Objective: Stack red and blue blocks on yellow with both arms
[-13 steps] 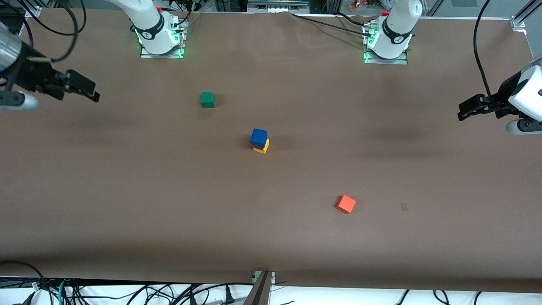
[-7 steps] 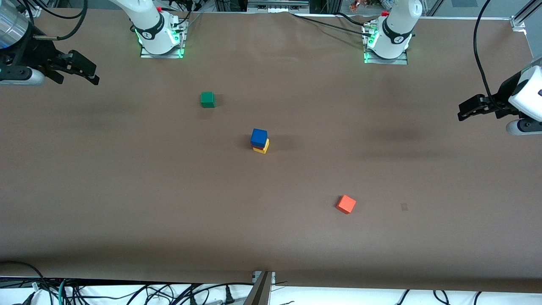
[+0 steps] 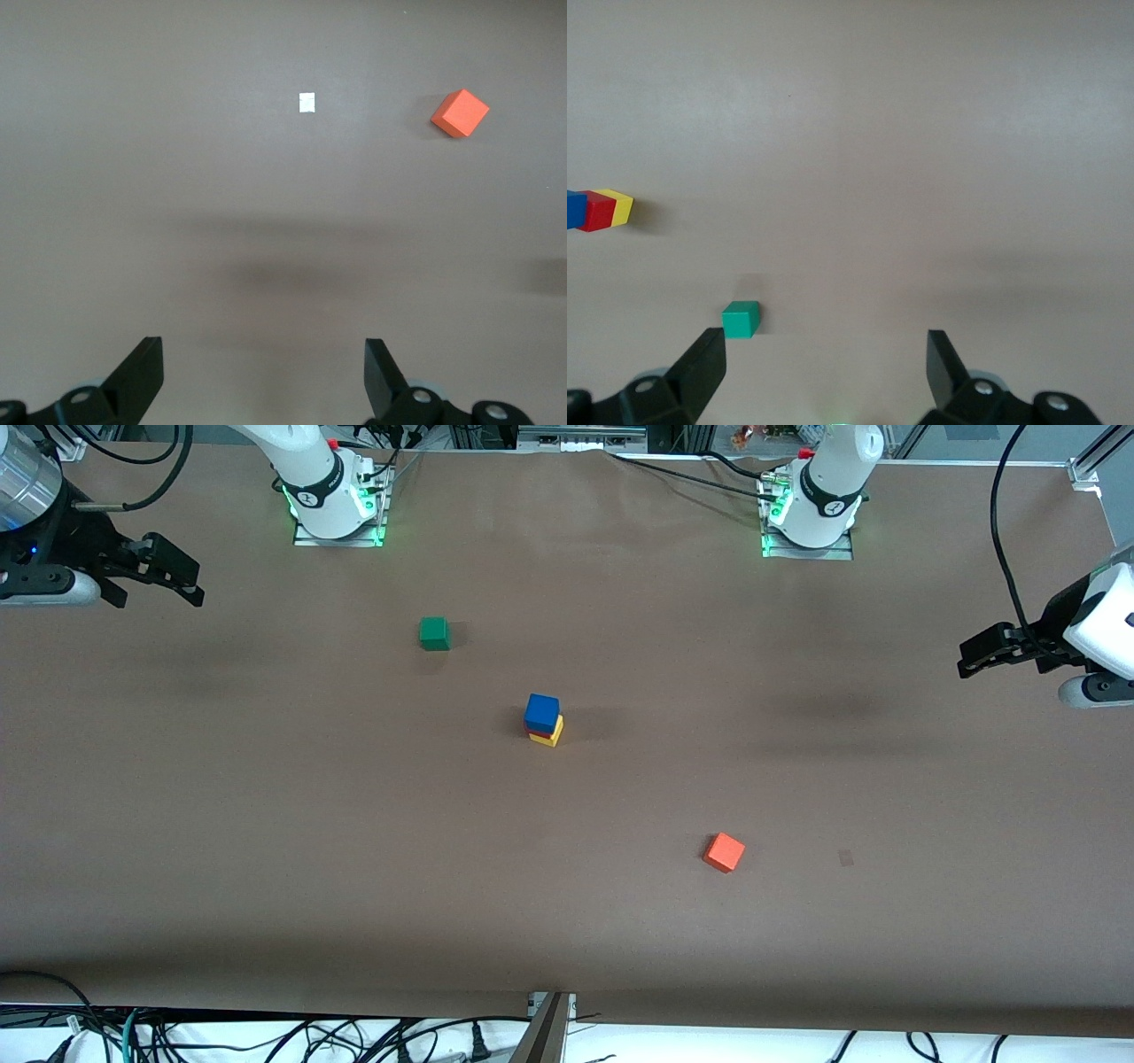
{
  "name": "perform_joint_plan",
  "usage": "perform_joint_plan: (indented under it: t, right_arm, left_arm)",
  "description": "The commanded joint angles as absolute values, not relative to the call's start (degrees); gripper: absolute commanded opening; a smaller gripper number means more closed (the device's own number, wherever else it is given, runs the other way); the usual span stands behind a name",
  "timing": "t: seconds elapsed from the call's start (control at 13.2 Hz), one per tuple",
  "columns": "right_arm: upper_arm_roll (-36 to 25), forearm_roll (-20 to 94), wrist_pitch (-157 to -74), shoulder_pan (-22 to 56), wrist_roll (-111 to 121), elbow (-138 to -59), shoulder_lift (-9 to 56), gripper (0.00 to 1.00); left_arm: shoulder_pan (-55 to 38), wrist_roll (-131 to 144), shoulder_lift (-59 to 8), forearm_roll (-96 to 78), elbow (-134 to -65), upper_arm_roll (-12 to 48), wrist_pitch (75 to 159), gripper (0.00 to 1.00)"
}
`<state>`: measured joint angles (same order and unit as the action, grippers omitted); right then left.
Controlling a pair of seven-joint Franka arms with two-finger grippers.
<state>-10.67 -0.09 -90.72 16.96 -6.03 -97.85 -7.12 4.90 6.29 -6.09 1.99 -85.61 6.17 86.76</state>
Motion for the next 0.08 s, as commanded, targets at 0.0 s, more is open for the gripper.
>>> perform_joint_plan:
  t: [0.0]
  right_arm:
    - [-10.28,-0.97,-90.53,16.08,-4.92,-95.63,-5.89,1.00]
  left_arm:
    - [5.45,5.01,-6.24,0.88,-85.08,6.59,87.10,1.00]
